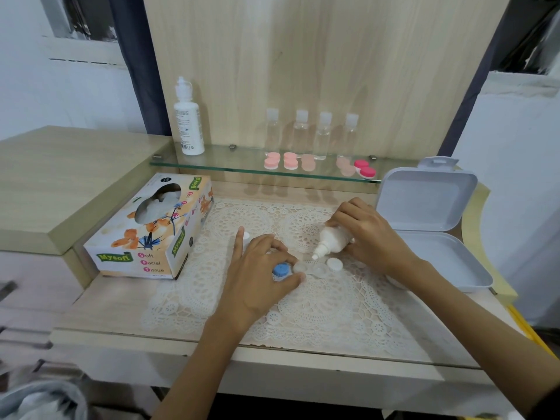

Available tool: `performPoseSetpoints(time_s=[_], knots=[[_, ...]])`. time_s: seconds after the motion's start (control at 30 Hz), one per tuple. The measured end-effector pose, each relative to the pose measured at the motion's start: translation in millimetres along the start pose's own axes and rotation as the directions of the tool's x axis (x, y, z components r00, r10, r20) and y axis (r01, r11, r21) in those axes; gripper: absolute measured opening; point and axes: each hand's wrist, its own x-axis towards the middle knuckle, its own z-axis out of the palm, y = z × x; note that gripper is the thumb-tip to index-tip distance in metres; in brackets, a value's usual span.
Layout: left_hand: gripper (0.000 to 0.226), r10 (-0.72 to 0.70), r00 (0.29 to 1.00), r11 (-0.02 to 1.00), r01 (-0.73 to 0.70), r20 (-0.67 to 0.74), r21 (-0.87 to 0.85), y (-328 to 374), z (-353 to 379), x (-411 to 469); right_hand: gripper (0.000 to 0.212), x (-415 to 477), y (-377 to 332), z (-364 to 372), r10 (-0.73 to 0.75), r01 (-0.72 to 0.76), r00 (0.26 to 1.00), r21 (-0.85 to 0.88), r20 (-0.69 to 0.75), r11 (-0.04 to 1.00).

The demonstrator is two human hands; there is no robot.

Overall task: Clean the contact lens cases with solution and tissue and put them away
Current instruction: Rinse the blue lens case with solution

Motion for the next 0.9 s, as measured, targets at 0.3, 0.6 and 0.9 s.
performPoseSetpoints(time_s=[0.3,0.6,0.9], knots=[[0.047,-0.002,1.0,1.0,0.002,-0.011,-0.012,0.8,-0.1,-0.3,0.038,-0.9,4.6,-1.5,-0.109,0.103,0.993,-0.114,-0.049,0.988],[0.048,-0.005,1.0,1.0,0.005,-0.003,-0.006,0.0,0.9,0.3,0.03,0.3,4.6,-4.8,-0.14,0.121,0.984,-0.17,-0.107,0.978],[0.047,-0.012,1.0,1.0,0.013,0.009,-0.004,-0.1,-0.4,-0.3,0.024,-1.2,6.5,-4.0,-0.152,0.122,0.978,-0.198,-0.143,0.972]])
